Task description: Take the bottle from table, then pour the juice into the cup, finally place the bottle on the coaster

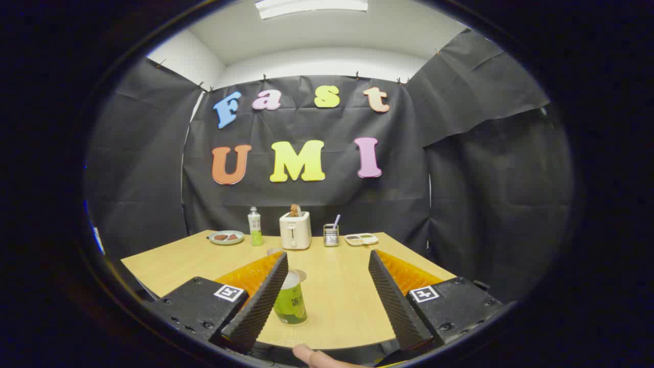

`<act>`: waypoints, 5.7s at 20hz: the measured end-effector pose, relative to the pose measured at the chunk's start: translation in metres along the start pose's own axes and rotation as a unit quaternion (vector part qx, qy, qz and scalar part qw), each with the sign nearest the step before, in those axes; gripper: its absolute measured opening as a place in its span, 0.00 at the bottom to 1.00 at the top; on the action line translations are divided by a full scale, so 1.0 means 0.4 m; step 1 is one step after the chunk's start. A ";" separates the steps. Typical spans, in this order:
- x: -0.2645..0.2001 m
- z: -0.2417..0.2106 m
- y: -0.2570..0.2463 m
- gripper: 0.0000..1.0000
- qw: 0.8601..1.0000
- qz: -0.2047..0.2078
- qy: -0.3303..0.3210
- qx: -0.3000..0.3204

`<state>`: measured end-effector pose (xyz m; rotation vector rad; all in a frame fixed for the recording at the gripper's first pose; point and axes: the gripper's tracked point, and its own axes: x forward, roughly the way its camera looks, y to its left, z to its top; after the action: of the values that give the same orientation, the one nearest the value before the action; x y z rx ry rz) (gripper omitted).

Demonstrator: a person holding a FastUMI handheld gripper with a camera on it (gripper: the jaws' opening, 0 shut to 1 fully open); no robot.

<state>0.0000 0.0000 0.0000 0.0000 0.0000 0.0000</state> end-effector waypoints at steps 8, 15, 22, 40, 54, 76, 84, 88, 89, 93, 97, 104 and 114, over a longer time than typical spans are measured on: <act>-0.004 0.007 -0.008 1.00 1.000 -0.004 -0.007 -0.009; 0.004 -0.020 0.019 1.00 1.000 0.004 0.002 -0.022; 0.033 -0.087 0.074 1.00 0.999 0.030 0.010 -0.028; 0.229 -0.328 0.192 1.00 0.996 0.057 0.058 -0.047; 0.330 -0.263 0.148 0.81 0.992 0.022 0.036 -0.122; 0.420 -0.149 0.092 0.81 0.787 -0.037 0.076 -0.612; 0.449 -0.089 0.111 0.81 0.660 -0.067 0.047 -0.747; 0.450 -0.061 0.126 0.81 0.620 -0.076 0.028 -0.780; 0.457 -0.061 0.125 0.81 0.615 -0.075 0.028 -0.785; 0.448 -0.039 0.142 0.81 0.573 -0.085 0.018 -0.815; 0.446 -0.025 0.158 0.81 0.528 -0.086 0.007 -0.845; 0.445 0.023 0.181 0.81 0.478 -0.106 -0.014 -0.872; 0.445 0.093 0.204 0.81 0.425 -0.126 -0.041 -0.895</act>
<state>0.1779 0.0817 0.0372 -2.2394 -0.1032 -0.3149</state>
